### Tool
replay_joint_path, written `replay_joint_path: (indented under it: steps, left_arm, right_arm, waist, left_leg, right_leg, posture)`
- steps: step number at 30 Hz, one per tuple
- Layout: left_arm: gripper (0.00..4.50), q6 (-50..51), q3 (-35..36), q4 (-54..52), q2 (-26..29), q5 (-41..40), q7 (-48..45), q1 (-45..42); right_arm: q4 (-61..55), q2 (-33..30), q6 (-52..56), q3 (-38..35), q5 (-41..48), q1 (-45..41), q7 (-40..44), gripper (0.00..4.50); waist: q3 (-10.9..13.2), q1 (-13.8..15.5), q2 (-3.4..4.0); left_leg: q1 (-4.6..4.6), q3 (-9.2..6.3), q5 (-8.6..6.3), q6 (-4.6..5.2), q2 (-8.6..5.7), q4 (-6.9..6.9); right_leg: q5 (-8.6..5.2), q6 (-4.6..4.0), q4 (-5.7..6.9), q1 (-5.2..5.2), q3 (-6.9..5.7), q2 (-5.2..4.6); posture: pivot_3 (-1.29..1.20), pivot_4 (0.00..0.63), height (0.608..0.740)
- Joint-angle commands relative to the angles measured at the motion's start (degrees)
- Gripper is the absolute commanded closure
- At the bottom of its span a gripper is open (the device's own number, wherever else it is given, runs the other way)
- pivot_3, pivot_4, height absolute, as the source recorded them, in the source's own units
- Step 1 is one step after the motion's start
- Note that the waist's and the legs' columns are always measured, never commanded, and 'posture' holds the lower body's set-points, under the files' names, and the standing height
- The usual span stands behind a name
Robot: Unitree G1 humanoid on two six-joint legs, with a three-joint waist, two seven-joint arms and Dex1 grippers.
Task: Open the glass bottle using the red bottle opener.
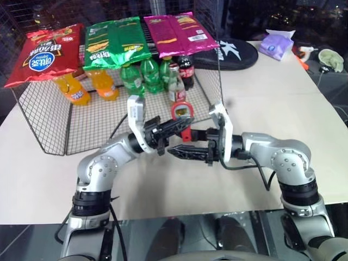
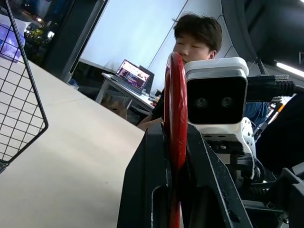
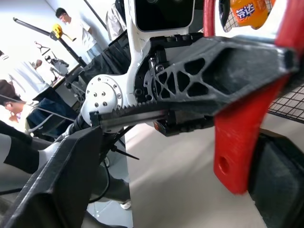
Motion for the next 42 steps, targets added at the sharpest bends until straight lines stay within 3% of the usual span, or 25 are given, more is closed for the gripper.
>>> replay_joint_path:
  steps: [1, 7, 28, 31, 36, 42]
  left_arm:
    - [4.50, -1.9, 0.3, 0.1, -0.8, 0.6, -0.6, -0.6]
    - [4.50, -3.1, 1.5, 1.3, -2.4, 0.9, -0.2, -1.0]
    - [4.50, -2.2, 3.7, 1.4, -5.4, -1.7, 2.5, -0.4]
    - [3.47, -1.5, 3.8, 1.3, -5.3, -2.4, 2.4, -0.3]
    - [1.19, -1.9, 3.7, 0.5, -5.0, -1.8, 3.1, 0.2]
    - [1.19, -2.5, 4.8, -2.0, -1.2, -0.9, 1.4, 2.8]
  right_arm:
    - [-1.0, 0.6, -0.7, -0.4, 0.4, -1.2, 0.0, 1.75]
    - [-0.5, 0.0, -1.6, -0.4, -1.5, -0.9, 0.8, 4.45]
    - [0.4, 2.3, -1.9, -1.1, -2.6, -1.1, -0.3, 4.45]
    - [0.4, 2.5, -1.8, -1.1, -2.7, -1.1, -0.5, 4.50]
    - [0.3, 2.6, -1.7, -1.2, -2.9, -0.7, -0.7, 4.50]
    - [-0.2, -1.8, -2.7, -4.6, -3.7, 3.8, 0.0, 4.50]
  waist:
    - [0.0, 0.0, 0.00]
    - [0.0, -0.1, 0.00]
    - [0.0, -1.1, 0.00]
    - [0.0, -1.2, 0.00]
    - [0.0, -1.1, 0.00]
    - [0.0, -1.1, 0.00]
  left_leg:
    - [0.00, 0.01, 0.00, 0.00, 0.00, 0.00]
    - [0.00, 0.01, 0.00, 0.00, -0.01, 0.00]
    - [-0.01, -0.02, 0.00, 0.00, -0.01, 0.00]
    - [-0.01, -0.01, 0.00, 0.00, -0.01, 0.00]
    - [-0.01, -0.02, 0.00, 0.01, 0.00, 0.00]
    - [-0.01, -0.03, 0.00, 0.01, -0.01, -0.02]
  right_leg:
    - [0.00, 0.00, 0.00, 0.00, 0.00, 0.00]
    - [0.00, 0.00, 0.00, 0.00, 0.00, 0.00]
    - [0.00, 0.00, 0.00, 0.00, 0.00, 0.00]
    - [0.00, 0.00, 0.00, 0.00, 0.00, 0.00]
    - [0.00, 0.00, 0.00, -0.01, 0.00, 0.00]
    - [0.00, 0.00, -0.01, -0.01, 0.00, -0.01]
  posture:
    - [0.00, 0.150, 0.740]
    - [0.00, 0.150, 0.740]
    - [0.00, 0.150, 0.740]
    - [0.00, 0.150, 0.740]
    - [0.00, 0.150, 0.740]
    - [0.00, 0.150, 0.740]
